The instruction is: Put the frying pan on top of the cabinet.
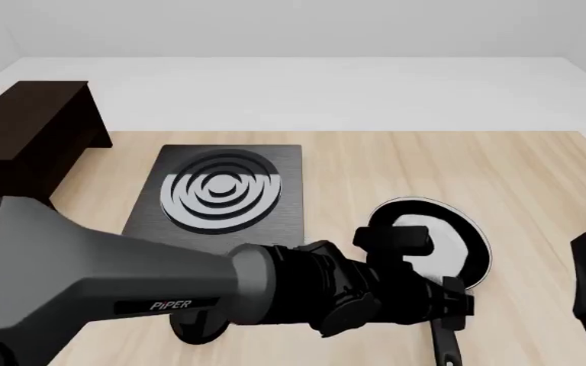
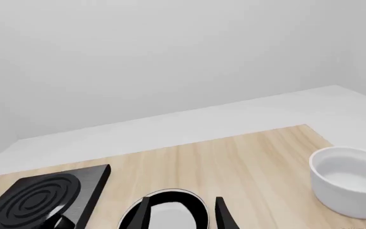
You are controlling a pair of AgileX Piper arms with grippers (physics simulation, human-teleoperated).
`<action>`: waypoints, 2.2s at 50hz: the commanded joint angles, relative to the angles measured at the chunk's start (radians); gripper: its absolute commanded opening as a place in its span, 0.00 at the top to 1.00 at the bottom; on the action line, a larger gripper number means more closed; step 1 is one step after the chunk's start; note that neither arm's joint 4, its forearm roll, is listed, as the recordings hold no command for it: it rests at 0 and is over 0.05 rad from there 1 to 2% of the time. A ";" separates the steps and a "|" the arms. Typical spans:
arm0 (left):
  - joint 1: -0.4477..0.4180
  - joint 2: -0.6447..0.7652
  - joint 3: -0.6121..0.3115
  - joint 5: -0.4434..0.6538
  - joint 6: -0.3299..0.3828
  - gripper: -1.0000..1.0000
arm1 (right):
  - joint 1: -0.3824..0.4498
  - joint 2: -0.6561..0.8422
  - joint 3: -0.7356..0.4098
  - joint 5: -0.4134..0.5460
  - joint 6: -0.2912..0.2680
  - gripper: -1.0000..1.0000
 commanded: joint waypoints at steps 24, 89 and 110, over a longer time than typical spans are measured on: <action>-0.033 0.095 -0.045 -0.008 -0.012 0.00 | -0.004 0.000 0.018 -0.020 0.013 0.00; -0.042 0.158 -0.038 -0.057 -0.034 1.00 | -0.005 0.000 0.014 -0.014 0.027 0.00; -0.025 0.083 -0.028 -0.078 0.118 1.00 | -0.006 0.000 0.012 -0.012 0.027 0.00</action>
